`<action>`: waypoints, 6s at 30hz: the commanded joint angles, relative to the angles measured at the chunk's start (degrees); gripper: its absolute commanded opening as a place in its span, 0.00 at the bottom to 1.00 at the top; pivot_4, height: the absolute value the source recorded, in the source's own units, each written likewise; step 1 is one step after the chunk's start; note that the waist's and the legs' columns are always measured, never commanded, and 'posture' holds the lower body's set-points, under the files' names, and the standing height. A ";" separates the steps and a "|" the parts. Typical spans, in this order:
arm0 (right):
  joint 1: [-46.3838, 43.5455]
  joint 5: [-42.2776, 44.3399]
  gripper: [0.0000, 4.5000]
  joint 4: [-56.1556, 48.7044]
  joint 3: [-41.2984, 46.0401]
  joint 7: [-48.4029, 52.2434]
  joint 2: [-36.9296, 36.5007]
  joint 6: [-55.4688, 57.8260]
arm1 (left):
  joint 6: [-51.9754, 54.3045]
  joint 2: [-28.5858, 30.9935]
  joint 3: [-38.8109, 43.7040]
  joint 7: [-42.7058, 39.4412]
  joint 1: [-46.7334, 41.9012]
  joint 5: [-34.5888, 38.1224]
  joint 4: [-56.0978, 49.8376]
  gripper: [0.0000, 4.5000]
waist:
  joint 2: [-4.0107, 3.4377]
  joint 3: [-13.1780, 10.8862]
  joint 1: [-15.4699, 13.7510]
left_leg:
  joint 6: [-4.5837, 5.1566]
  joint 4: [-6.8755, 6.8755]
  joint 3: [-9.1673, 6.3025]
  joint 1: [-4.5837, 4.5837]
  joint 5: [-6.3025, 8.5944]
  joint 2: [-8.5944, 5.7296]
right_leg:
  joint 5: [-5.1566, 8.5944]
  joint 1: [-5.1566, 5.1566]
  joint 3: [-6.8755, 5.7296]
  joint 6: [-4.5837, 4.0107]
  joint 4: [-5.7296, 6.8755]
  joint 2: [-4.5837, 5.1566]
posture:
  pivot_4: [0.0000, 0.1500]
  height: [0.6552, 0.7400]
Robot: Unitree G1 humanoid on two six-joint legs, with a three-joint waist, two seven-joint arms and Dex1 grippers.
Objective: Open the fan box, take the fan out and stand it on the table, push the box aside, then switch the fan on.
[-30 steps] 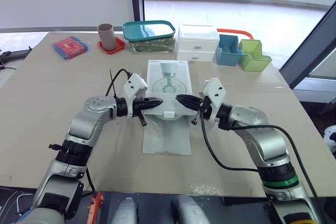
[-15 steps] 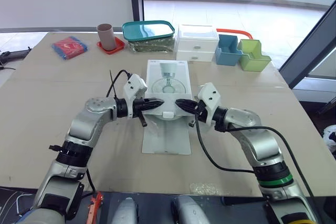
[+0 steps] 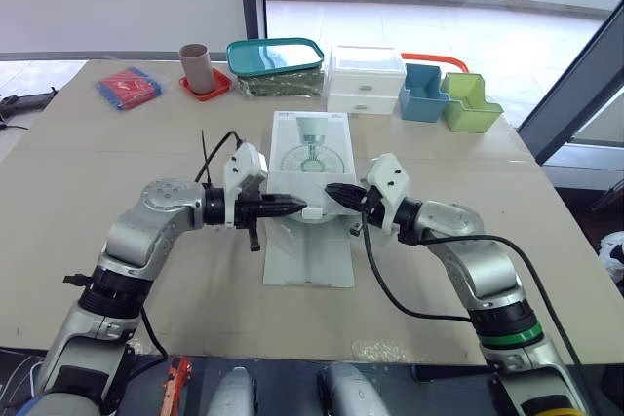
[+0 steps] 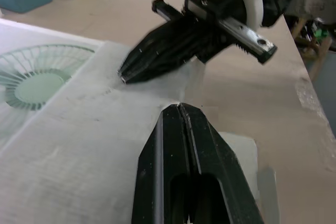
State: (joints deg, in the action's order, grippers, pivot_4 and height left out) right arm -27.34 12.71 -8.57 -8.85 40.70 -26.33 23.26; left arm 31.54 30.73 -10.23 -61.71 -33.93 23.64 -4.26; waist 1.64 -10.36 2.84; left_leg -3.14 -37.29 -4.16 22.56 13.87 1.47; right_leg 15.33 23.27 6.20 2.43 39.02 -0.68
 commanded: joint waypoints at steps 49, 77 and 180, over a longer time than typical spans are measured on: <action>0.10 -1.12 0.01 1.29 0.13 1.06 0.28 -2.91 | -5.97 4.68 6.40 5.25 -0.33 -5.61 12.89 0.00 | 0.01 -0.01 0.27 | 0.02 0.02 -0.01 0.02 0.01 0.06 | 0.01 0.04 -0.04 -0.05 0.00 -0.04 | 1.00 1.00; 0.46 -0.65 0.01 -0.08 -0.22 1.24 0.69 -2.15 | -2.63 -2.49 6.55 9.72 2.37 -4.55 9.00 0.00 | 0.02 -0.01 -0.05 | 0.01 0.01 -0.01 0.02 0.01 0.04 | 0.01 0.02 -0.04 -0.04 0.00 -0.01 | 1.00 1.00; 0.28 -0.79 0.01 0.59 0.13 2.25 0.43 -1.06 | 34.94 -10.63 16.85 37.25 25.99 46.26 -10.80 0.00 | 0.09 0.01 -0.08 | -0.01 -0.05 0.02 -0.05 0.03 0.06 | 0.10 -0.06 -0.03 0.10 -0.02 0.00 | 1.00 1.00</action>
State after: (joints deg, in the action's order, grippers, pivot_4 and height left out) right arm -27.37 12.01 -7.53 -9.04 43.02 -25.56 21.73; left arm 61.97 20.99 4.85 -29.02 -6.97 64.33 -18.00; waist 1.73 -10.35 2.75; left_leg -3.15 -37.37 -4.16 22.53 13.90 1.54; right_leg 15.50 23.22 6.17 2.75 38.98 -0.71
